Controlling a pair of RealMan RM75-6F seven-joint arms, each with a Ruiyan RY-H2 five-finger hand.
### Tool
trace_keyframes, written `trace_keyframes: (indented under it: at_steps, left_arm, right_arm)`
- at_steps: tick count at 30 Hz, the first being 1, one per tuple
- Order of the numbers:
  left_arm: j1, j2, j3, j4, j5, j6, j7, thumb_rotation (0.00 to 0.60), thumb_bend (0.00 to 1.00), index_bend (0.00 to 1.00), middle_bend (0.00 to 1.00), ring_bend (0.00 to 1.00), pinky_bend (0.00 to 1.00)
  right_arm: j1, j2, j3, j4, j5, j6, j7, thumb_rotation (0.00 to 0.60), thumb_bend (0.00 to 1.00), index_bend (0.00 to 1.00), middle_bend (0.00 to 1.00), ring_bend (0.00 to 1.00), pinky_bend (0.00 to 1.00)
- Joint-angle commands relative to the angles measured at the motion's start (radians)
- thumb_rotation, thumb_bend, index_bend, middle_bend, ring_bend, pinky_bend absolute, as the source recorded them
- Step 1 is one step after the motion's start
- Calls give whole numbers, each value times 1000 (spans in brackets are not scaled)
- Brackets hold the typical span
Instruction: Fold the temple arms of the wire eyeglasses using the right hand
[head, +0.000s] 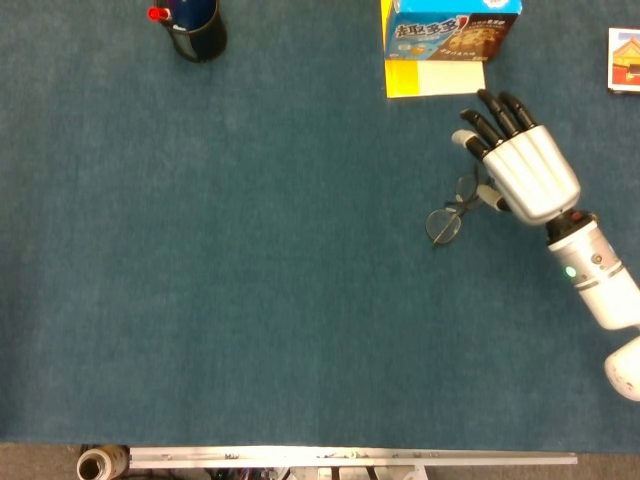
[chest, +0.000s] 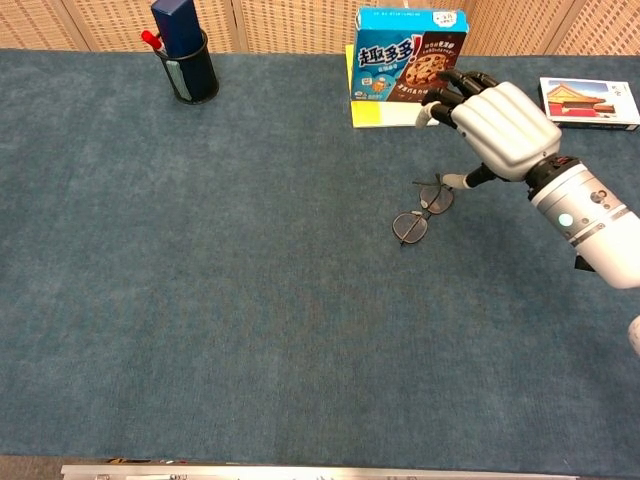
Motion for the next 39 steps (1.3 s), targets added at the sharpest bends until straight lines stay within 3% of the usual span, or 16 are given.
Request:
trace_keyframes:
  at_steps: [1,19,39]
  left_arm:
    - [0,0,0,0,0,-1,0,600,101,211,203,231,485]
    - [2,3,0,-1,2,3,-7,600,101,211,211,231,485]
    - [0,4,2,-1,2,-3,-10,600,101,211,218,231,485]
  right_arm:
    - [-1,-4,-3,4,-3,-2,0,600,33,338,255,78,156]
    - [-9,-41,-23,48,-16,-21,13,600,33,338,255,78,156]
    - [2,-26,11,5,-8,-16,3,600,33,338,255,78,156]
